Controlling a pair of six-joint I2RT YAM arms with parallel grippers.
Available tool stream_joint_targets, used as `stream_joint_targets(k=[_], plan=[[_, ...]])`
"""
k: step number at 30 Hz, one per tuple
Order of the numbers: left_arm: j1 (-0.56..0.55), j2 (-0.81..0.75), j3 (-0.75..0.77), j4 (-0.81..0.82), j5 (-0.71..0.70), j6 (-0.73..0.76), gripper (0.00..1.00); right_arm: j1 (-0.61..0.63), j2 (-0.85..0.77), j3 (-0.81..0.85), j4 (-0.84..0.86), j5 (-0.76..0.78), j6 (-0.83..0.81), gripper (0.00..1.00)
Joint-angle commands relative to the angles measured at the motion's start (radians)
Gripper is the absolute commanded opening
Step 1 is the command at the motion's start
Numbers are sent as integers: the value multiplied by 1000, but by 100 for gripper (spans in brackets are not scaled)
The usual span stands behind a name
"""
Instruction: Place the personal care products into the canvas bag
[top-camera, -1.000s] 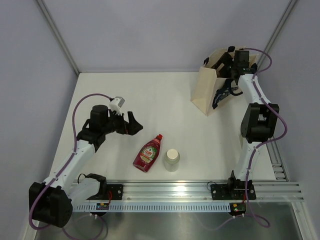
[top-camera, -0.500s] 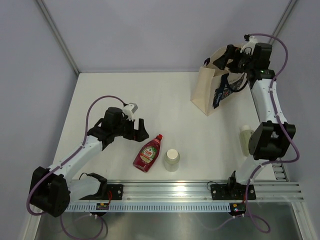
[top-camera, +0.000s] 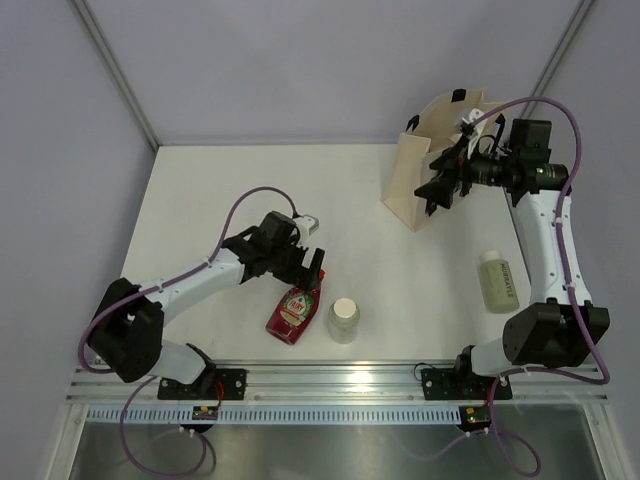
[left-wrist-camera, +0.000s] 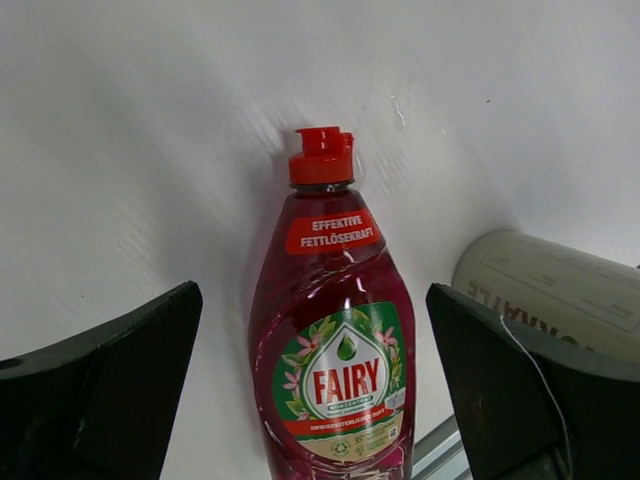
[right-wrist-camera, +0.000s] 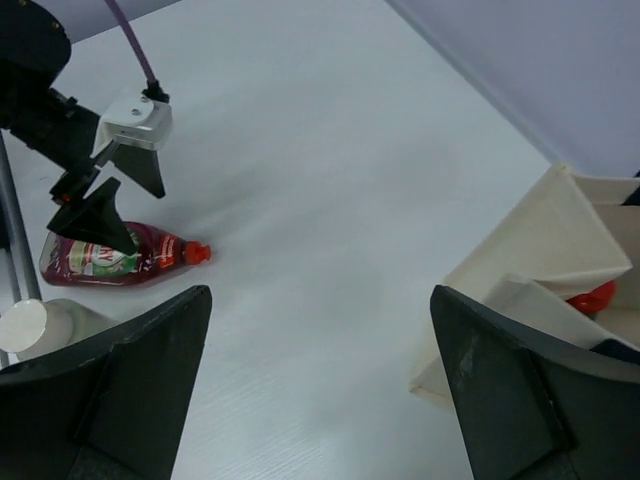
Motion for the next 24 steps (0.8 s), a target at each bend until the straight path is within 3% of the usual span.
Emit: stream_joint_targets(k=[1,9,17,24], plan=[[-41,47,83,-76,-22,42,99,1,-42,-84,-52,-75,-56,99],[-46,90,104,-286,67,72,99,3,-88,-184,-6,-113,11,99],[-47,249,99,-285,217,39,96,6,-94,-225,53,-147,56,99],[-49,409,179,-302,187,39,76,7,-108,-248,68,-156,70,99]])
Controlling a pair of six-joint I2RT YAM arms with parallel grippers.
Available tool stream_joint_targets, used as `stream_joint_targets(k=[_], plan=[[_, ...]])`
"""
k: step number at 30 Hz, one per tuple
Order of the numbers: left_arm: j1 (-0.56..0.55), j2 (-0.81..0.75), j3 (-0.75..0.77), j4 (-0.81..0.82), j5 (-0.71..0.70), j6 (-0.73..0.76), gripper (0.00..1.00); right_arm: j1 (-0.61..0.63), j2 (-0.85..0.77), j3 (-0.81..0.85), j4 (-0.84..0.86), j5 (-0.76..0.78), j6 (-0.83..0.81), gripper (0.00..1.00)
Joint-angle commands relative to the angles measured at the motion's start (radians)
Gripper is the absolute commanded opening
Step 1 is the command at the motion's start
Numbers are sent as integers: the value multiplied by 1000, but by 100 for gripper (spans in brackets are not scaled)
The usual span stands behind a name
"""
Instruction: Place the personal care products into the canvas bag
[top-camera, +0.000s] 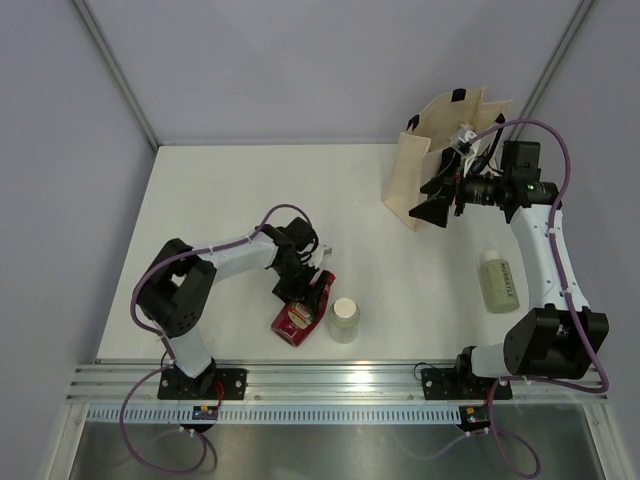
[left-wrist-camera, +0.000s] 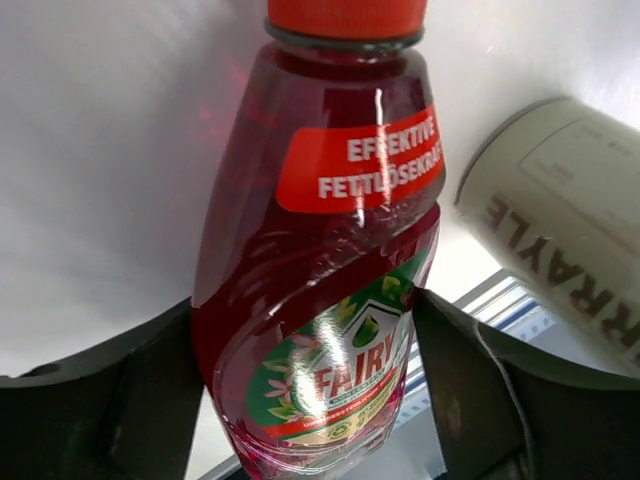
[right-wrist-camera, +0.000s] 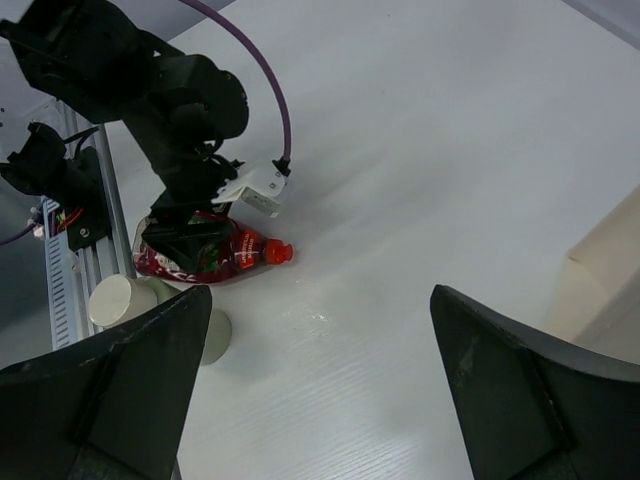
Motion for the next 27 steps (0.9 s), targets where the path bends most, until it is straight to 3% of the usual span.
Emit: stream_joint_targets(k=[1,2,5,6,7,12,19,22,27], plan=[[-3,76,25,32,-23,3,71,5,-42,-11,40,-45,17,100],[-3,79,27,35,-30,-2,56,5,-43,-15,39,-44,18,100],[4,73,27,52,-59,-23,21,8,-48,-23,31,-50,12,99],[9,68,25,61,-62,-28,4,10,-47,-23,19,-53,8,99],[12,65,22,67,-80,-36,0,15,-48,-23,11,-54,3,99],[78,31,7,139,-48,-85,0,47,-39,-26,-27,-50,-26,99],[269,-47,-35,347,238,-195,0,203,-1,-14,-131,-6,-107,99],[323,-44,-29,446,350,-247,0,294,16,-38,-26,62,15,100],[372,-23,-33,676,475,-371,0,410,84,-40,196,197,352,100]])
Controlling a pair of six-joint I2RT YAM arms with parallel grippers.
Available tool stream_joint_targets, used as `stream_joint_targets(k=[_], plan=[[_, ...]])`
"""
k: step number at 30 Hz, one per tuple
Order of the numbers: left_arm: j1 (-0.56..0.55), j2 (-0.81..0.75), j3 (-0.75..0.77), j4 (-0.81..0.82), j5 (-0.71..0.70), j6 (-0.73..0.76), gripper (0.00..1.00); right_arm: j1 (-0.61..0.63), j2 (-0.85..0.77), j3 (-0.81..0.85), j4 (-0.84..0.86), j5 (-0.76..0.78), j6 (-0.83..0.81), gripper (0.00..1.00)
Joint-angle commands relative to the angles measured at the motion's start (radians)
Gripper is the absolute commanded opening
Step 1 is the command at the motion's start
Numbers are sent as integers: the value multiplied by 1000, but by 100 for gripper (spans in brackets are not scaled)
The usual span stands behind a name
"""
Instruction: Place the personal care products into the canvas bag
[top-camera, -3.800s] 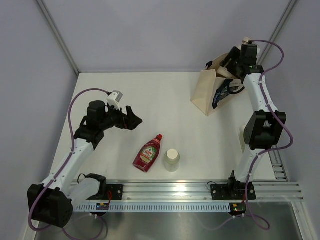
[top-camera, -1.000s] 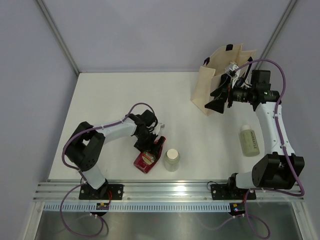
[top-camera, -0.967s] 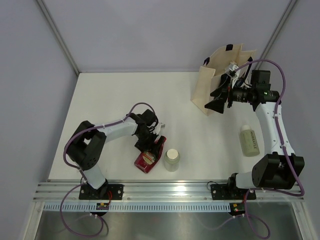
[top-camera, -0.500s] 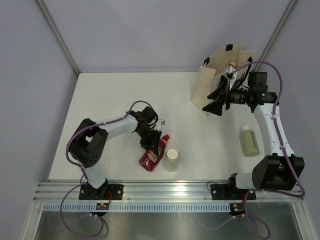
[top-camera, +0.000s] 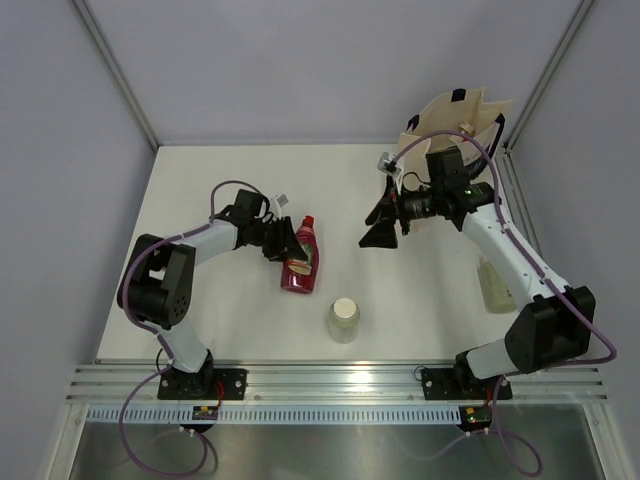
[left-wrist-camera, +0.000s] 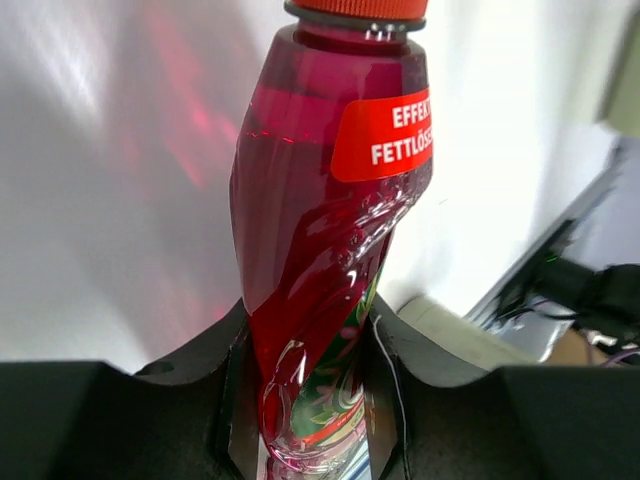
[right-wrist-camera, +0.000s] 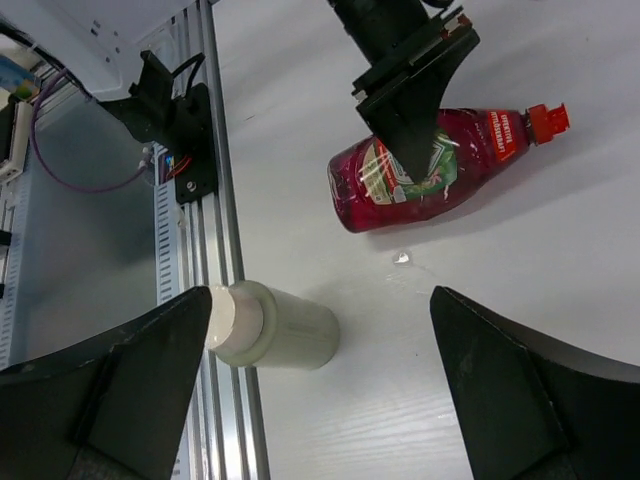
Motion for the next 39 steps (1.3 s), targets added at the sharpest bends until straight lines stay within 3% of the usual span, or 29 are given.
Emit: stream_joint_targets(k=[1,4,7,19,26,29,33,34,38,39], plan=[[14,-23,12,284,239,-128,0,84,70,50,179,195,275,100],[23,-18,11,417,282,-190,0,139,210,164,152,345,459,100],[31,-18,3,601,325,-288,0,156,351,226,141,363,597,100],[48,14,-28,1164,356,-670,0,159,460,180,419,188,698,99],[48,62,-29,1382,322,-834,0,162,515,198,590,47,797,99],[48,73,-34,1456,299,-888,0,167,535,207,630,33,842,94],[48,76,-47,1525,258,-935,0,167,552,223,656,13,880,76],[48,76,-52,1526,250,-939,0,168,554,224,664,6,885,65],[48,76,-66,1533,209,-940,1,167,552,226,692,-24,903,41],[48,77,-72,1536,202,-940,6,167,552,226,692,-31,908,37]])
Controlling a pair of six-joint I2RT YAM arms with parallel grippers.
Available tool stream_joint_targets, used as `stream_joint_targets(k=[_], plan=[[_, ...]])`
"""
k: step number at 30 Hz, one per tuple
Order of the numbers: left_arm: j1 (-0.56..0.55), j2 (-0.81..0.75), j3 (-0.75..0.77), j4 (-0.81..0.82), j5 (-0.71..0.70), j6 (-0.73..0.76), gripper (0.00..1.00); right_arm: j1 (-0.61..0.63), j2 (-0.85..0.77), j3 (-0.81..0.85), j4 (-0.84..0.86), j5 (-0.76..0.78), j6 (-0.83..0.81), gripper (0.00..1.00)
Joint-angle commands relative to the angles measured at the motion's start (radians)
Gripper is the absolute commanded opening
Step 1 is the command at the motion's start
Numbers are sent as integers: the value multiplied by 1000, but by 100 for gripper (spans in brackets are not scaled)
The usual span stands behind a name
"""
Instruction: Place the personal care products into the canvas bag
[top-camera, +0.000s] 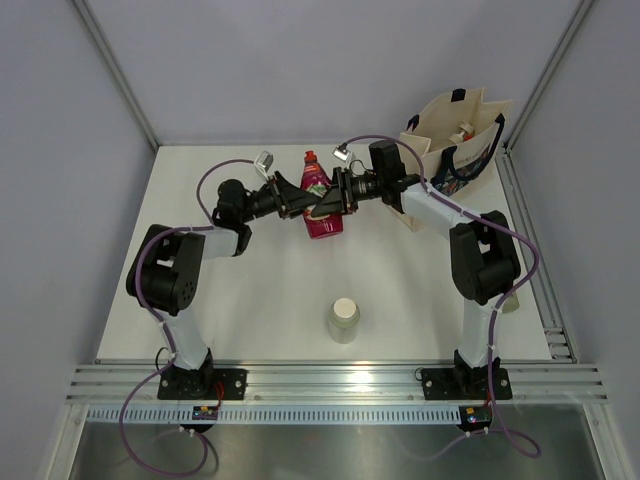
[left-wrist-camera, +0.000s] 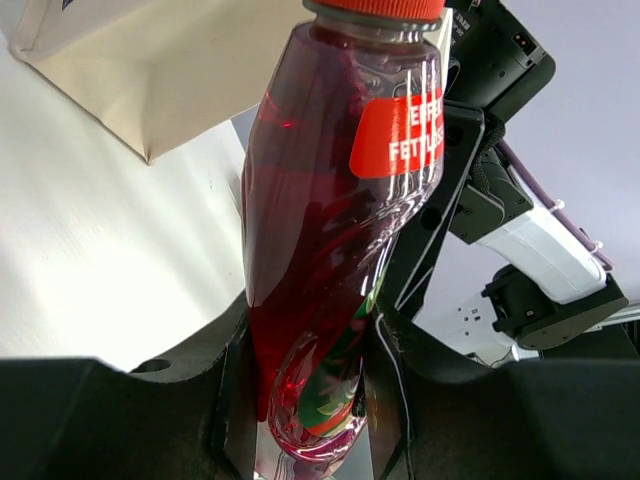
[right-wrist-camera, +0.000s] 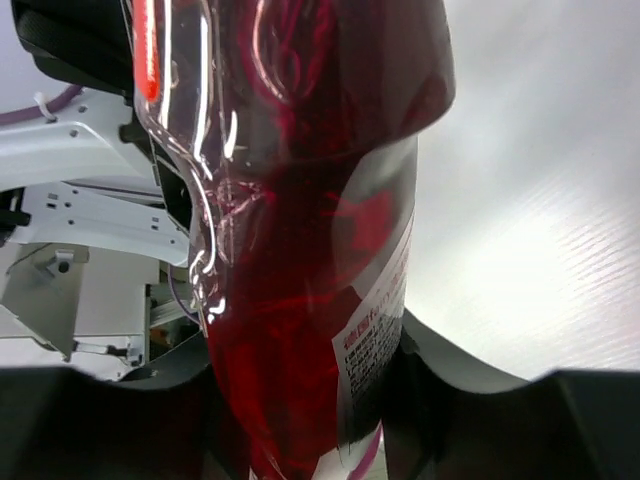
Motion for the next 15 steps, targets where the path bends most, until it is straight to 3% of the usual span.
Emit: stream_joint_targets(k=[1,3,4,5,9,12,15], plan=[[3,-26,5,190,-61,-64,9,7,-1,43,68,-50,18,34],[5,-25,-3,196,-78,-68,20,7,-1,46,68,-61,20,24],[9,-26,-6,202,-84,-73,39,5,-2,47,70,-64,18,15],[12,-29,-9,204,-95,-76,48,5,-2,49,67,-64,15,2],[31,-58,-23,187,-110,-55,83,1,-21,56,38,-70,-23,0],[61,-94,-38,150,-117,-26,98,-3,-44,67,9,-82,-64,0],[81,-138,-41,54,-110,38,99,-4,-64,92,-50,-84,-132,0]])
